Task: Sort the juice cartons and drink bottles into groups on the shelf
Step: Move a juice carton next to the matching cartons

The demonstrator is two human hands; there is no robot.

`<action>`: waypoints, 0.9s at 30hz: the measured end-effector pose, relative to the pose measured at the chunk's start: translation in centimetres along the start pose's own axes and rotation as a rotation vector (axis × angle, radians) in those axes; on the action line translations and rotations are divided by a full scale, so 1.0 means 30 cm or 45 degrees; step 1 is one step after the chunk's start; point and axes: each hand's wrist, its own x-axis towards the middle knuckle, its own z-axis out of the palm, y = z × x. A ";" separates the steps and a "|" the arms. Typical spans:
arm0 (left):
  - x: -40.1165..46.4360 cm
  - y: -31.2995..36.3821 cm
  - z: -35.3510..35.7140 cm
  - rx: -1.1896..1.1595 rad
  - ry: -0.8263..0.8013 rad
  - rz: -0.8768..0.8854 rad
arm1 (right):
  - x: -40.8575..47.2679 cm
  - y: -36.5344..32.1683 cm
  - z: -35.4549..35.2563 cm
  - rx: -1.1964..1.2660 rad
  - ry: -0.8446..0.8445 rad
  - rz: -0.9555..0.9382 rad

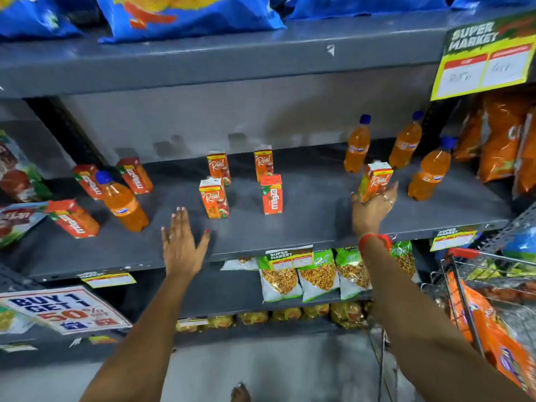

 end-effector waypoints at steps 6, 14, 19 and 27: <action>-0.004 -0.018 0.038 0.249 -0.118 -0.018 | 0.074 -0.027 -0.007 -0.003 0.025 0.282; -0.005 -0.015 0.040 0.271 -0.109 -0.026 | 0.009 -0.029 0.027 0.042 0.106 0.159; -0.006 -0.010 0.035 0.277 -0.094 -0.038 | -0.227 -0.100 0.066 0.319 -0.100 0.049; -0.014 -0.012 0.042 0.254 -0.099 -0.026 | -0.519 -0.189 0.264 0.309 -0.520 -0.077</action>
